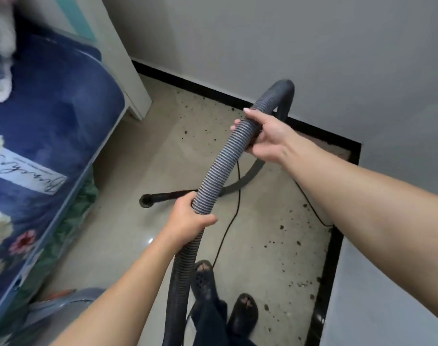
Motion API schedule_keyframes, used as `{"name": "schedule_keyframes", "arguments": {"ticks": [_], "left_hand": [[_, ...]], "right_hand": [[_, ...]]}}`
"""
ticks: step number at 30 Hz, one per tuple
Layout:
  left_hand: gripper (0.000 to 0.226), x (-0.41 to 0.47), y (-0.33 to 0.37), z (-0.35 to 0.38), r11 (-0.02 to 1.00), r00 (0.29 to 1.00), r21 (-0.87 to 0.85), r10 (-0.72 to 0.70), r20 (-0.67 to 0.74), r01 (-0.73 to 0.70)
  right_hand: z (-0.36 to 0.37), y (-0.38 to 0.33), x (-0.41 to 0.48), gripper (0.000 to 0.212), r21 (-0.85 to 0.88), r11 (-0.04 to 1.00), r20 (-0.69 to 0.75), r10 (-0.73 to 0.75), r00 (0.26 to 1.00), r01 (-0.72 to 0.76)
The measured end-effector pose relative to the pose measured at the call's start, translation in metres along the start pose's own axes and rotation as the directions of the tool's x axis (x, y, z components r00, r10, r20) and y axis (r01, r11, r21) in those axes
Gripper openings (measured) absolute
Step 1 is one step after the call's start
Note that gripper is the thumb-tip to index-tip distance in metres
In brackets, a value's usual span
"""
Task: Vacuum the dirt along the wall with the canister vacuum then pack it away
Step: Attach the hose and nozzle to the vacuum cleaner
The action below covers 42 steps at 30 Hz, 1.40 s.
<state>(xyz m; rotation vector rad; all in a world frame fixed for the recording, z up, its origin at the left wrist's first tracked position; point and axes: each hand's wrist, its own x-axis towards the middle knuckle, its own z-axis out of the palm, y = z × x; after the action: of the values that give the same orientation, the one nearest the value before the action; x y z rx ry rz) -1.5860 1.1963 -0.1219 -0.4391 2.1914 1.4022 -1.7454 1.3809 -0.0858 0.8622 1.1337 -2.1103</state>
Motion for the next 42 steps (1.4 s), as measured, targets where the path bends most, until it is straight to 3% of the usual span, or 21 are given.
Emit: {"name": "schedule_keyframes", "arguments": {"ticks": [4, 7, 10, 14, 17, 20, 24, 26, 29, 32, 35, 37, 39, 42], "left_hand": [[0.032, 0.051, 0.054, -0.016, 0.997, 0.997, -0.014, 0.072, -0.040, -0.072], [0.028, 0.070, 0.057, -0.047, 0.987, 0.996, 0.135, 0.087, 0.028, -0.090], [0.025, 0.080, 0.036, -0.094, 0.987, 0.997, 0.157, 0.034, 0.067, -0.045], [0.029, 0.088, 0.002, -0.152, 0.975, 0.996, 0.207, -0.085, 0.025, 0.078], [0.029, 0.109, -0.003, -0.167, 0.949, 0.986, 0.282, -0.110, -0.128, 0.143], [0.038, 0.134, 0.024, -0.169, 0.956, 0.950, 0.279, -0.001, -0.311, 0.092], [0.034, 0.154, 0.047, -0.168, 0.891, 0.957, 0.453, 0.113, -0.267, 0.021], [0.031, 0.151, 0.034, -0.173, 0.864, 0.959, 0.501, 0.100, -0.265, 0.048], [0.030, 0.141, -0.002, -0.195, 0.824, 0.953, 0.547, 0.029, -0.302, 0.148], [0.031, 0.128, -0.040, -0.220, 0.790, 0.928, 0.532, -0.117, -0.355, 0.303], [0.033, 0.133, -0.052, -0.224, 0.741, 0.867, 0.503, -0.214, -0.451, 0.444], [0.044, 0.159, -0.039, -0.216, 0.726, 0.812, 0.498, -0.144, -0.565, 0.475], [0.060, 0.190, -0.014, -0.204, 0.728, 0.830, 0.573, 0.008, -0.557, 0.378], [0.043, 0.216, 0.000, -0.191, 0.678, 0.900, 0.687, 0.085, -0.427, 0.262]], "right_hand": [[0.041, -0.028, 0.012, 0.009, -0.028, 0.999, 0.042, 0.019, 0.999, -0.018], [0.041, -0.052, 0.037, 0.028, 0.092, 0.994, -0.119, 0.075, 0.990, -0.064], [0.045, -0.073, 0.071, 0.055, 0.190, 0.982, -0.260, 0.048, 0.964, 0.002], [0.074, -0.095, 0.109, 0.046, 0.196, 0.978, -0.354, 0.000, 0.935, 0.074], [0.106, -0.085, 0.128, 0.027, 0.207, 0.978, -0.269, 0.036, 0.963, 0.021], [0.133, -0.058, 0.127, 0.022, 0.087, 0.991, -0.087, 0.113, 0.990, -0.105], [0.150, -0.050, 0.130, 0.018, 0.014, 0.977, 0.002, 0.211, 0.977, -0.211], [0.149, -0.067, 0.147, 0.026, 0.113, 0.975, -0.059, 0.201, 0.978, -0.193], [0.132, -0.098, 0.188, 0.054, 0.204, 0.970, -0.232, 0.178, 0.956, -0.131], [0.118, -0.104, 0.230, 0.071, 0.153, 0.969, -0.376, 0.239, 0.895, -0.194], [0.120, -0.080, 0.257, 0.053, 0.062, 0.950, -0.406, 0.305, 0.862, -0.306], [0.131, -0.053, 0.257, 0.043, 0.054, 0.925, -0.332, 0.371, 0.867, -0.375], [0.146, -0.024, 0.247, 0.029, -0.017, 0.884, -0.202, 0.454, 0.868, -0.467], [0.165, 0.000, 0.237, 0.013, -0.085, 0.840, -0.054, 0.534, 0.844, -0.537]]}}
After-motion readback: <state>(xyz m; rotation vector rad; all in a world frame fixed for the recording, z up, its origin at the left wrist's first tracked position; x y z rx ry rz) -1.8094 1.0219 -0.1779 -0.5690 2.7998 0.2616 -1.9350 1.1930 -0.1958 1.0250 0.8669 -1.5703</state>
